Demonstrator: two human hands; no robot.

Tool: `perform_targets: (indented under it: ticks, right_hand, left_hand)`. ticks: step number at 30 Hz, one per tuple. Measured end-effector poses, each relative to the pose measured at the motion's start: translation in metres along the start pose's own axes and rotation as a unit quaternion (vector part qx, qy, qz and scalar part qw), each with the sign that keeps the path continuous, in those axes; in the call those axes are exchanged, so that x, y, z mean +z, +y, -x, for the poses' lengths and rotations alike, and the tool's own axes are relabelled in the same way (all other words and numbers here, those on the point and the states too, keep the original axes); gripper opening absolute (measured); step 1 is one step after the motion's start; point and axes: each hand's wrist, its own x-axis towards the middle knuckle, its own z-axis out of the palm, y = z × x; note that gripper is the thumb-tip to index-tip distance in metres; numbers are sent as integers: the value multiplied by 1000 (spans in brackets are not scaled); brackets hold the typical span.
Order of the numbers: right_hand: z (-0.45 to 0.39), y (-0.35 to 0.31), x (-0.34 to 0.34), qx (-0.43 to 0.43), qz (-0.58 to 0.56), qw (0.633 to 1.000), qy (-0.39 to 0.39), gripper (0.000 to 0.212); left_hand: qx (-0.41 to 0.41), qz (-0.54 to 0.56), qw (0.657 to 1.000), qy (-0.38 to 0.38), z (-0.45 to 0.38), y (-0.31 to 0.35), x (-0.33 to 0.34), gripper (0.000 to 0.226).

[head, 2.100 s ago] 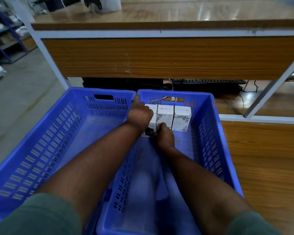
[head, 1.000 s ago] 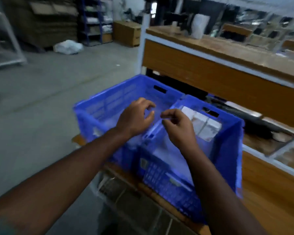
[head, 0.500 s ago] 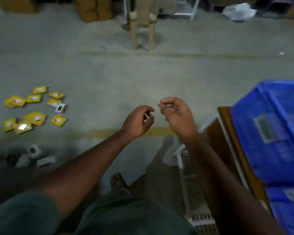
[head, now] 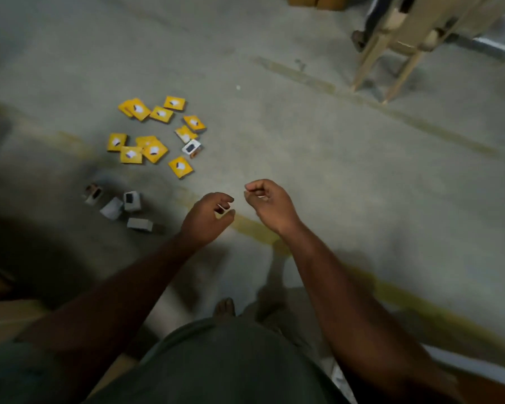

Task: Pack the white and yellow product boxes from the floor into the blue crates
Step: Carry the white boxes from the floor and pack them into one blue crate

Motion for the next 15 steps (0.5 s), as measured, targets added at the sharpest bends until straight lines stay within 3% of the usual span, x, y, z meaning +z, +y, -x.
perform_targets:
  ticks: [6, 11, 15]
  right_hand:
    - [-108, -3, 28, 0, 52, 994, -98, 11]
    - [-215, -25, 54, -56, 142, 965, -211, 16]
    - [-278, -50, 83, -59, 177, 954, -236, 15]
  left_hand:
    - [-67, -29, 995, 65, -62, -31, -16, 25]
    - [-157, -39, 980, 114, -122, -40, -31, 27]
    - [-214, -53, 962, 164, -155, -45, -51, 28]
